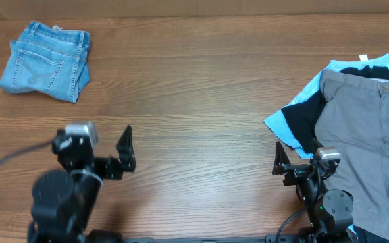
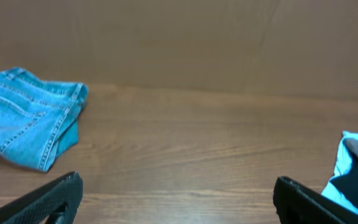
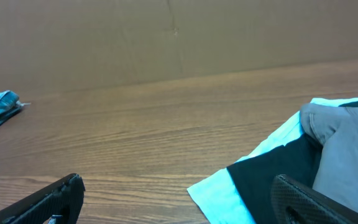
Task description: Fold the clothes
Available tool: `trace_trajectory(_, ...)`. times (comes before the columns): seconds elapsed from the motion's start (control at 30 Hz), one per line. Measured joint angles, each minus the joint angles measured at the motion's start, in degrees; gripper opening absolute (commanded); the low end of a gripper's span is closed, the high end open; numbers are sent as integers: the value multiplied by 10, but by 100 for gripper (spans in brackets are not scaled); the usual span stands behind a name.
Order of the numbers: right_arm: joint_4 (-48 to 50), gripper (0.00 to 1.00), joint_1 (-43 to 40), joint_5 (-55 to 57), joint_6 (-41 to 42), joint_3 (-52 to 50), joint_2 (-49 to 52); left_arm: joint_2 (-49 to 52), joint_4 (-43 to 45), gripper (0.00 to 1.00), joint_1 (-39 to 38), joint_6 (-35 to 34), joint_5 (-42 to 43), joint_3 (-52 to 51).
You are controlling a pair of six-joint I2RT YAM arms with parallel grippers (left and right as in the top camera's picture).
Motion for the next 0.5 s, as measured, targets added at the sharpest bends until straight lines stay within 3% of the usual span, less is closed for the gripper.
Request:
trace_trajectory(0.23, 0, 100, 0, 0, 0, 0, 0, -154, 98, 100, 6, -16, 0, -164)
trace_trajectory(0.5, 0, 100, 0, 0, 0, 0, 0, -234, 136, 100, 20, -60, 0, -295)
